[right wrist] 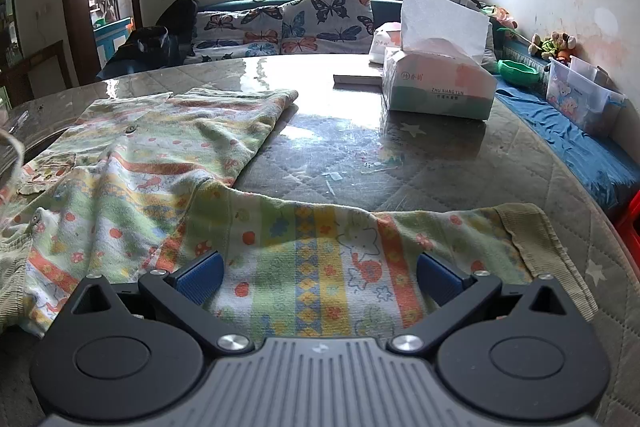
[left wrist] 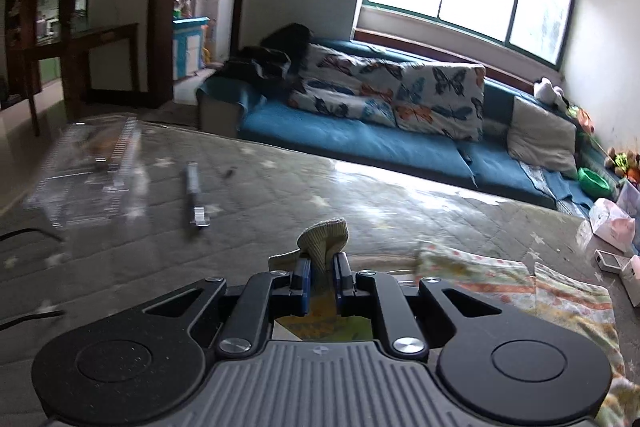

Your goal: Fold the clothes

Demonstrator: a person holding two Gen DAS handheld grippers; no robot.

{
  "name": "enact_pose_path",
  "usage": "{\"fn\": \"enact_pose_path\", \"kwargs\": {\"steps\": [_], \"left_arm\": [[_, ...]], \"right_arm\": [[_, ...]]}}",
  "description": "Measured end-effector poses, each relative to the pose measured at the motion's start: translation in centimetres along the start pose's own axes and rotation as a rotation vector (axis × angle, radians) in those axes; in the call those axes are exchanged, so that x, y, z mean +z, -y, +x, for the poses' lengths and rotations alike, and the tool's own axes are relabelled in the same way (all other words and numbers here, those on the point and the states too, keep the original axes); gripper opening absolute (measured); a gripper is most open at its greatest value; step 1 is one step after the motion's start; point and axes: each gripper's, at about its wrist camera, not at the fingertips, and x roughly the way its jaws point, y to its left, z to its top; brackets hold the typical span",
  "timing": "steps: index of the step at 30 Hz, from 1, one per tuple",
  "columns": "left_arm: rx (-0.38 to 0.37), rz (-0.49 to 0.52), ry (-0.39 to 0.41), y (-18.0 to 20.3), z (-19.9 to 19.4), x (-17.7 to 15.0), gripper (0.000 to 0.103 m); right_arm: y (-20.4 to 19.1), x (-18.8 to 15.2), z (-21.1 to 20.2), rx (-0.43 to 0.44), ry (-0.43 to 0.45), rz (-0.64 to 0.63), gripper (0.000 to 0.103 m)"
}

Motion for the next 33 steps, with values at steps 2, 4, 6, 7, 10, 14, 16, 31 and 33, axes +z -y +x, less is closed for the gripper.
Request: {"fn": "enact_pose_path", "kwargs": {"steps": [2,4,6,7,10,14,16,31,33], "left_arm": [[0.004,-0.014,0.013,-1.6,-1.5,-0.5,0.012],[0.018,-0.016,0.024,-3.2,-2.8,-1.0,0.012],[0.033,-0.016,0.033,-4.5,-3.6,-1.5,0.012],[0.041,-0.016,0.038,-5.1,-4.0,-1.7,0.012],[0.062,-0.013,0.046,-7.0,-4.9,-2.6,0.012],[0.084,-0.009,0.041,-8.9,-5.3,-4.1,0.012],[0.081,-0.019,0.033,-9.8,-5.4,-5.0,0.012],[0.132,-0.029,-0.002,-13.4,-4.6,-7.4,0.023],[0.150,-0.036,-0.011,-13.8,-4.5,-7.7,0.030]], "right_arm": [[-0.1,0.2,0.0,-0.003,-0.008,0.000,0.103],[-0.2,0.5,0.0,-0.008,-0.026,0.007,0.103],[-0.6,0.9,-0.1,-0.008,-0.041,0.013,0.103],[-0.8,1.1,-0.3,-0.002,-0.040,0.013,0.103],[-2.1,1.7,-1.2,0.025,-0.025,-0.013,0.103],[-4.8,2.6,-2.5,0.103,-0.015,-0.067,0.103],[-6.5,2.8,-3.0,0.155,-0.020,-0.107,0.103],[-19.7,5.1,-2.4,0.410,-0.021,-0.418,0.103],[-20.8,5.1,-1.8,0.425,-0.026,-0.430,0.103]]}}
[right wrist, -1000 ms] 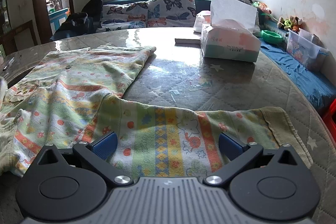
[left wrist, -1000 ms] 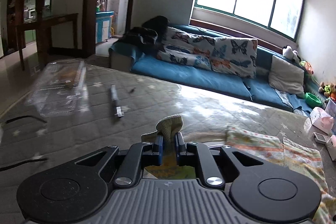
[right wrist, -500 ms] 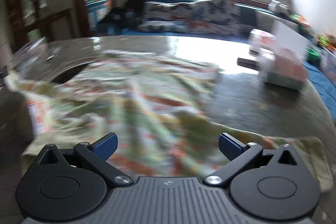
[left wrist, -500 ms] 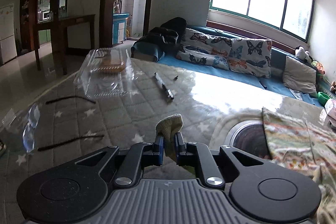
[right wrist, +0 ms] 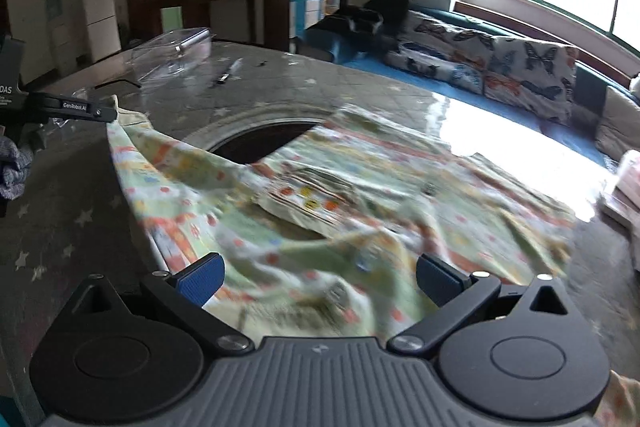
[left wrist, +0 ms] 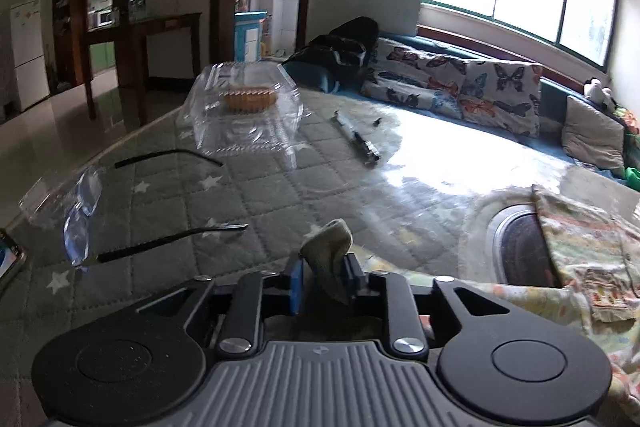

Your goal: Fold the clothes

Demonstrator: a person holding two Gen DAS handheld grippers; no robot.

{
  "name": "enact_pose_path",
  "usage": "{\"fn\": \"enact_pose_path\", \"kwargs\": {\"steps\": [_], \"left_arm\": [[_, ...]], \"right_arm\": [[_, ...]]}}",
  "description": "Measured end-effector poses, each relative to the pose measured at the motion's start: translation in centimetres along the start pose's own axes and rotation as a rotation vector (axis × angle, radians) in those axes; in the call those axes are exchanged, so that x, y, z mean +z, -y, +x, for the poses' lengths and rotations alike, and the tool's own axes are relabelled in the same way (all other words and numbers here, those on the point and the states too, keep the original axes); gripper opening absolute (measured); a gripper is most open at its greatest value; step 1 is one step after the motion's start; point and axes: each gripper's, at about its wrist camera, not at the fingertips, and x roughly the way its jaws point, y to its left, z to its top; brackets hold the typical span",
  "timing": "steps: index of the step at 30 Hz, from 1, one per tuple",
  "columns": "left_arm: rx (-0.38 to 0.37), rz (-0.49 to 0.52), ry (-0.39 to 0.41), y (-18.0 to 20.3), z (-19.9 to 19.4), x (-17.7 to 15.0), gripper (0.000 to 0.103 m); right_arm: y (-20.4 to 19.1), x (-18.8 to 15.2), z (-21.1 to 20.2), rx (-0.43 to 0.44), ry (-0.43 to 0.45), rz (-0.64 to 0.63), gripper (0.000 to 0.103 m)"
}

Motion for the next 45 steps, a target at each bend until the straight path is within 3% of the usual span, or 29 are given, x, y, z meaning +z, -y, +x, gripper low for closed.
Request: {"fn": "enact_pose_path", "kwargs": {"steps": [8,17,21,35,43,45], "left_arm": [[0.089,-0.016,-0.013,-2.0,-0.2,-0.1,0.030],[0.008,0.089,-0.020,1.6,0.9,0.9,0.036],[0.025,0.121,-0.059,2.2,3.0,1.0,0.035],[0.106,0.198,-0.053,2.2,6.4,2.2,0.033],[0.078,0.110,-0.048,1.0,4.1,2.5,0.035],[0.064,0.085,-0.054,0.5,3.2,2.3,0.040]], "right_arm": [[-4.4,0.1,2.7,0.074,-0.047,-0.117,0.103],[-8.1,-1.2,2.9,0.206,-0.105,-0.228,0.103],[-9.2,-1.0,2.8,0.258,-0.107,-0.243,0.103],[-11.8,-0.9,3.4,0.389,-0.144,-0.279,0.103],[-12.6,-0.4,4.1,0.406,-0.132,-0.281,0.103],[-12.8,-0.2,4.2,0.410,-0.129,-0.282,0.103]]}}
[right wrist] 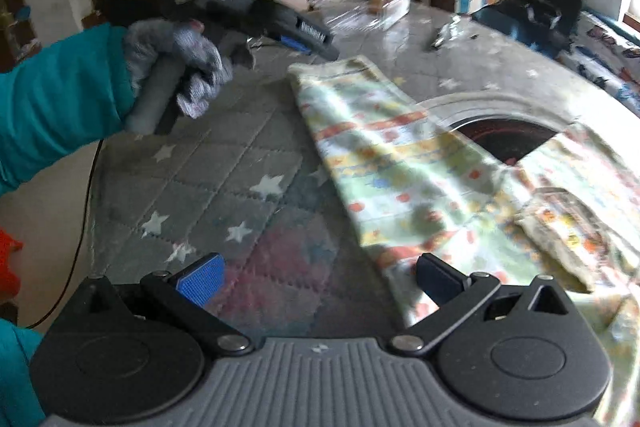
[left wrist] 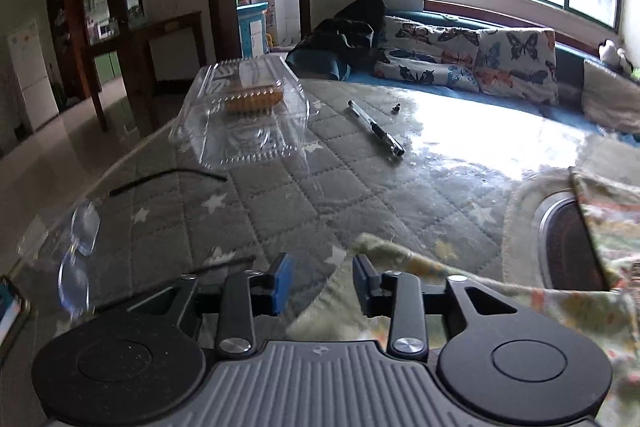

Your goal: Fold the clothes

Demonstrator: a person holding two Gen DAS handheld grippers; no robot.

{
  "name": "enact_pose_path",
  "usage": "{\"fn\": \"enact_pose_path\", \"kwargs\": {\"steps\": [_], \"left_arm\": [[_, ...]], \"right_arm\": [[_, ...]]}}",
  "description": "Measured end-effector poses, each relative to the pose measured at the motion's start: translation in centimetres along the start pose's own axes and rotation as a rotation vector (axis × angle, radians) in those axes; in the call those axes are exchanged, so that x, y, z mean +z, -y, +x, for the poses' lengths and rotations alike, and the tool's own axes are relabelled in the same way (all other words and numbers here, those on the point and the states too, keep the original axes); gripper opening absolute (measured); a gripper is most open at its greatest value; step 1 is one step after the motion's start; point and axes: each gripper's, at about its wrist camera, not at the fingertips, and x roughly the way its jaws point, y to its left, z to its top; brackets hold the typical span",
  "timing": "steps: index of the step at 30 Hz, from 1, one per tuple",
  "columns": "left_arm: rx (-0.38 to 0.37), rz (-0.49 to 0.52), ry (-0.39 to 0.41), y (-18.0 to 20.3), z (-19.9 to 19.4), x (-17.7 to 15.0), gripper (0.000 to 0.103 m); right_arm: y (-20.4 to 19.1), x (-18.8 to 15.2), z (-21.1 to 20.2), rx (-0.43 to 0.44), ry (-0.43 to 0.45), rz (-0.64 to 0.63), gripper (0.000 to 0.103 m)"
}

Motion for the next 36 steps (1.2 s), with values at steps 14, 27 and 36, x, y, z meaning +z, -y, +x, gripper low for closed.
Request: {"fn": "enact_pose_path", "kwargs": {"steps": [14,27,36], "left_arm": [[0.042,0.000,-0.020,0.0,0.0,-2.0,0.013],[0.089,0.049,-0.005,0.9,0.6,-1.7,0.009],[0.122,0.058,-0.017,1.2,0.7,-1.3,0.014]], "right_arm": [[0.1,0.0,-2.4,-0.027,0.042,0.012,0.103],[5.3,-5.3,-8.3,-0.210,0.053,0.211,0.103],[4.9,-8.8,-8.8,-0.220,0.002,0.237,0.103]]}}
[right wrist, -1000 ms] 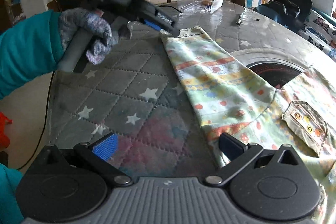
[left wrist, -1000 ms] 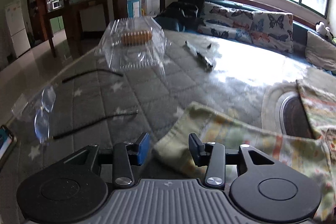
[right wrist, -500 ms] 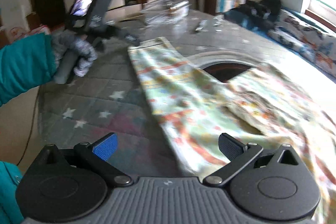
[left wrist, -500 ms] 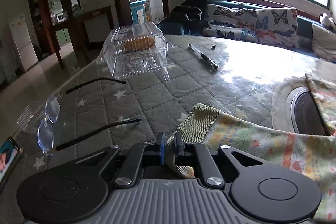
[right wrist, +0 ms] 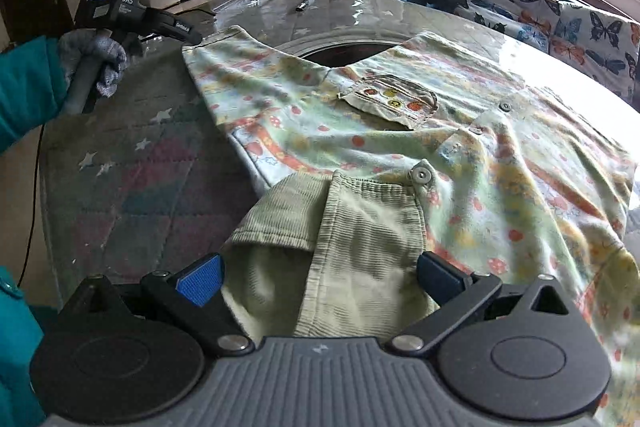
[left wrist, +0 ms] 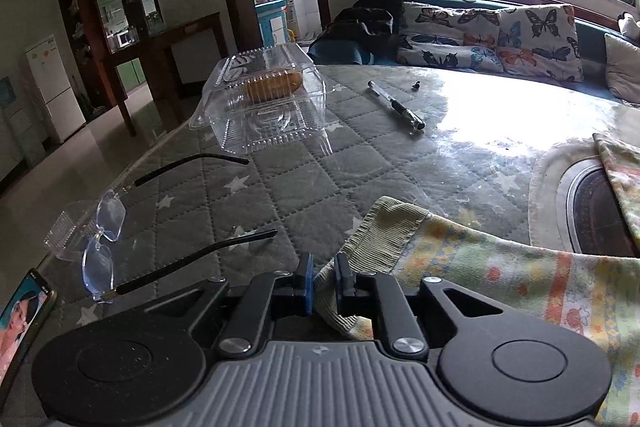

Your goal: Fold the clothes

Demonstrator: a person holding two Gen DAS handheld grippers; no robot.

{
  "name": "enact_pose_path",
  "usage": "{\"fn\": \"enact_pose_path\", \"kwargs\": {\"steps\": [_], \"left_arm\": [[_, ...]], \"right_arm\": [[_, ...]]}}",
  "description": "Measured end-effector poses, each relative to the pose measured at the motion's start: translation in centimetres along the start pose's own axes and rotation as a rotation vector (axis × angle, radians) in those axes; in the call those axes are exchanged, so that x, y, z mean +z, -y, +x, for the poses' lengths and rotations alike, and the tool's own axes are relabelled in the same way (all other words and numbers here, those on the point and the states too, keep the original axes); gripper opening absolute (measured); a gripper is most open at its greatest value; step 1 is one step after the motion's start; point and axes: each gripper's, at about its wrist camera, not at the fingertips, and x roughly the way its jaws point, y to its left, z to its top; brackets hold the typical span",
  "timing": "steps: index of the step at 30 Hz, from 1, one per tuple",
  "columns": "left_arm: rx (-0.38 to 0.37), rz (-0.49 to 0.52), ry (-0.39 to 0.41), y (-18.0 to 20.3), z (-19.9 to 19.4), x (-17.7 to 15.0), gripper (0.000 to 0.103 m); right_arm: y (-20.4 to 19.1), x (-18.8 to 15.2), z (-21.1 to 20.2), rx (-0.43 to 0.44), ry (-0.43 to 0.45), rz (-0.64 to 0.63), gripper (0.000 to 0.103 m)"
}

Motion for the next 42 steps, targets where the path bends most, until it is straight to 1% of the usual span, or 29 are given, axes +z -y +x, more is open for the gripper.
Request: {"fn": "enact_pose_path", "kwargs": {"steps": [2,4,5,6,8,9,13,19,22,25,30,36,38,41,42], "left_arm": [[-0.002,-0.009,0.005,-0.1,-0.7,0.2,0.014],[-0.019,-0.018,0.017,0.0,-1.9,0.4,0.019],[-0.039,-0.018,0.028,0.2,-2.7,0.5,0.026],[-0.060,-0.017,0.041,0.4,-3.4,0.6,0.037],[-0.103,0.005,0.061,1.6,-4.9,0.6,0.045],[-0.127,0.020,0.072,2.3,-5.6,0.5,0.046],[-0.262,0.065,0.083,6.0,-8.0,0.1,0.046],[-0.448,0.141,0.077,12.5,-10.3,-1.2,0.044],[-0.521,0.196,0.062,16.0,-11.2,-2.0,0.044],[-0.574,0.228,0.048,18.6,-11.9,-2.7,0.044],[-0.623,0.295,0.032,21.5,-12.5,-4.3,0.044],[-0.637,0.374,0.030,22.9,-12.9,-6.0,0.045],[-0.641,0.390,0.030,22.9,-13.0,-6.4,0.046],[-0.643,0.406,0.037,22.9,-13.3,-6.8,0.047],[-0.641,0.408,0.037,23.0,-13.2,-6.8,0.049]], "right_arm": [[0.9,-0.2,-0.7,-0.030,0.021,0.030,0.103],[1.9,-0.3,-1.4,-0.059,0.042,0.060,0.103],[2.3,-0.4,-1.7,-0.074,0.053,0.075,0.103],[2.8,-0.5,-2.1,-0.089,0.063,0.090,0.103],[3.7,-0.6,-2.7,-0.118,0.085,0.121,0.103],[4.2,-0.7,-3.1,-0.133,0.095,0.136,0.103],[6.1,-1.1,-4.4,-0.193,0.134,0.198,0.103],[9.6,-3.0,-4.5,-0.297,0.130,0.321,0.103],[10.7,-4.1,-4.6,-0.334,0.122,0.364,0.103],[11.5,-5.2,-4.5,-0.366,0.099,0.400,0.103],[11.6,-6.3,-4.6,-0.402,0.086,0.382,0.103],[13.2,-6.9,-6.3,-0.412,0.127,0.445,0.103],[14.1,-7.3,-6.7,-0.436,0.141,0.470,0.103],[15.7,-8.0,-7.0,-0.501,0.137,0.512,0.103],[16.3,-8.2,-6.9,-0.528,0.126,0.522,0.103]]}}
